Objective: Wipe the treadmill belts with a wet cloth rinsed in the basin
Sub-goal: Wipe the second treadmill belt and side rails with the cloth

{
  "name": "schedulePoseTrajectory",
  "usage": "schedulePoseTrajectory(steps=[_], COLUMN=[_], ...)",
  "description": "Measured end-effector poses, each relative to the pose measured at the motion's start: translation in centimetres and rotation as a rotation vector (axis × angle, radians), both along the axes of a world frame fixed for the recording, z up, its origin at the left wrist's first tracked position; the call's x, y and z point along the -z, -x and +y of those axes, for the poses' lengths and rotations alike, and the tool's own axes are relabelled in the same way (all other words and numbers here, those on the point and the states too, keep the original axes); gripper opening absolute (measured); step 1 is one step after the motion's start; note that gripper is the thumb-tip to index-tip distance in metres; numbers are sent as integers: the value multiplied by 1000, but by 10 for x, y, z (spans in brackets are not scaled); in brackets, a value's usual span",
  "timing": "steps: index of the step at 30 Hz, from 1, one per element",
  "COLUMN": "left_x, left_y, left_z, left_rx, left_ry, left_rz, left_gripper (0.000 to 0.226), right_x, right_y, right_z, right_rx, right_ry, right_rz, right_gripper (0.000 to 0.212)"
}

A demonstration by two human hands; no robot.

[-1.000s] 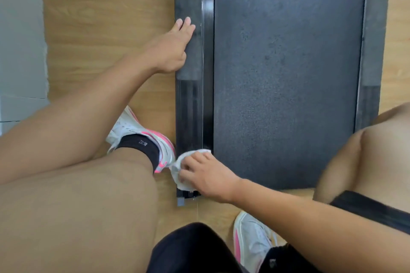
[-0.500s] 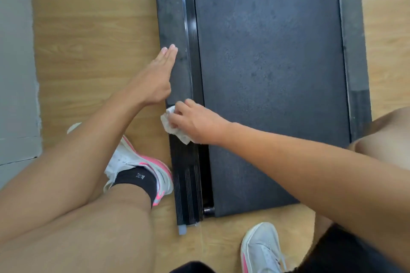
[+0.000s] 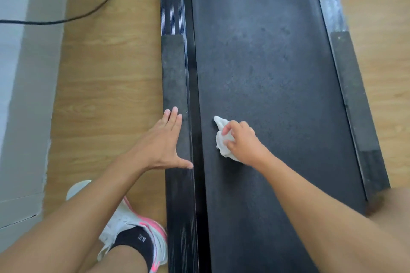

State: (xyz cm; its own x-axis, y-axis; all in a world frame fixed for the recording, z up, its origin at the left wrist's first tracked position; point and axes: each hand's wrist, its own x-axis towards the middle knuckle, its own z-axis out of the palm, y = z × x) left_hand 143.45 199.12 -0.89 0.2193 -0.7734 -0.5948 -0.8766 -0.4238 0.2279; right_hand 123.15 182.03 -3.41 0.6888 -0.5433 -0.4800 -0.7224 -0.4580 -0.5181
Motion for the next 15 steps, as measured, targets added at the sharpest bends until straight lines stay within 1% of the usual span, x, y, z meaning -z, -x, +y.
schedulePoseTrajectory(steps=[2,4,7,9,11,13,15], left_x=[2,7,18,22,21,16,12], left_y=[0,3,15,17,13,12,11], left_z=[-1,-2,-3,-5,-3,-2,-4], left_rx=[66,113,104,108,114,121,128], left_ry=[-56,-71,-98,-104,-119,-117,-116], left_rz=[-49,-139,-206,-224,-199,-171,-180], left_gripper=[156,158,161,162,160,157,155], right_x=[8,10,13,15,15,13,12], right_y=[-2,-5,-4,-4,-4,-3,-4], right_z=[4,2,1,6,5,1,1], right_rx=[26,34,47,52,31,-5,-16], right_ry=[-9,-4,-13,30,68,53,60], right_rz=[-13,-20,-19,-47,-54,-35,-27], right_gripper=[13,13,15,16,16,16,17])
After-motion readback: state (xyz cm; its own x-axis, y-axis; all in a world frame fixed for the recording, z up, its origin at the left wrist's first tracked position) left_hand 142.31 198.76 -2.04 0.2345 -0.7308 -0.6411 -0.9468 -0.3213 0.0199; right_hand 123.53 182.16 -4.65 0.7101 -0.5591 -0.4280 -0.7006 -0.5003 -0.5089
